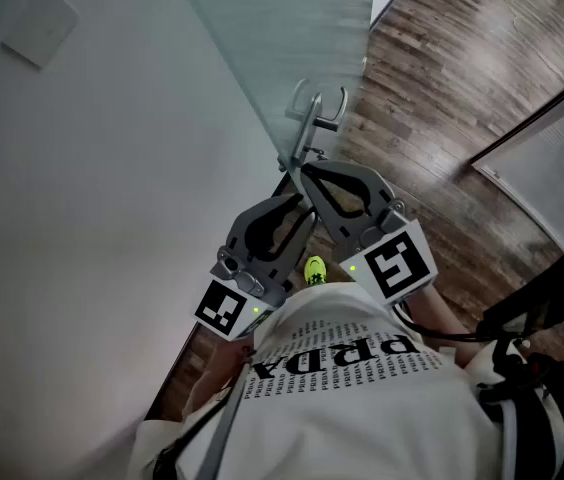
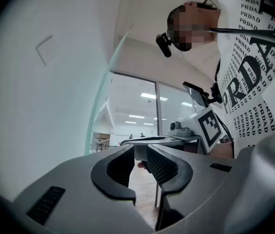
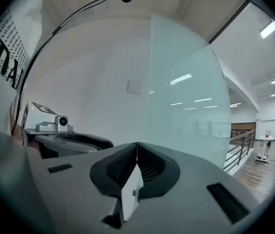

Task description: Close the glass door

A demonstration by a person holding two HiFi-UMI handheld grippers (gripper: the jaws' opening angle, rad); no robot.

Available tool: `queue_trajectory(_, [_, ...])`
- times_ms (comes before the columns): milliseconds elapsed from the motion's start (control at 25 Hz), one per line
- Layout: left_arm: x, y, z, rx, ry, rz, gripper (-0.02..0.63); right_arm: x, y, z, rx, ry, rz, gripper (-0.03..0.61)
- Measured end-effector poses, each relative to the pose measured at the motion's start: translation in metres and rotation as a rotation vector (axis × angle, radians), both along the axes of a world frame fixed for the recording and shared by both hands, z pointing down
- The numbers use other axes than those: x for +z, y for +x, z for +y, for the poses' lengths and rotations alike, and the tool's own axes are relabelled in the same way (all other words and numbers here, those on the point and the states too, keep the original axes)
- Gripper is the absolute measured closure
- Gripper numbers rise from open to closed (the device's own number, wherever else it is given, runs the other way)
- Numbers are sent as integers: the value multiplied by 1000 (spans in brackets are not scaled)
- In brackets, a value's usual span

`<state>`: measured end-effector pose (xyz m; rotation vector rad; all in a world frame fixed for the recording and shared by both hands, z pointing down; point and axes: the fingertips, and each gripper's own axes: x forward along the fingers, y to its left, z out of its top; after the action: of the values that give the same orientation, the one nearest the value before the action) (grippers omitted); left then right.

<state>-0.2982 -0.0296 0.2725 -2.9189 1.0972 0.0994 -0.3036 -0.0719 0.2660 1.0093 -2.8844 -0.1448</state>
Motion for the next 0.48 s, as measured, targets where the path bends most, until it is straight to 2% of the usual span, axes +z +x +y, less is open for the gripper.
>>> queue_trajectory(360, [-5,0,-1,2,29,16,531,-2,-1,-1,-1,24,15,579])
queue_trajectory(480, [-9,-5,-5,-2,39,26,531,-8,0,-6,34,44,40,578])
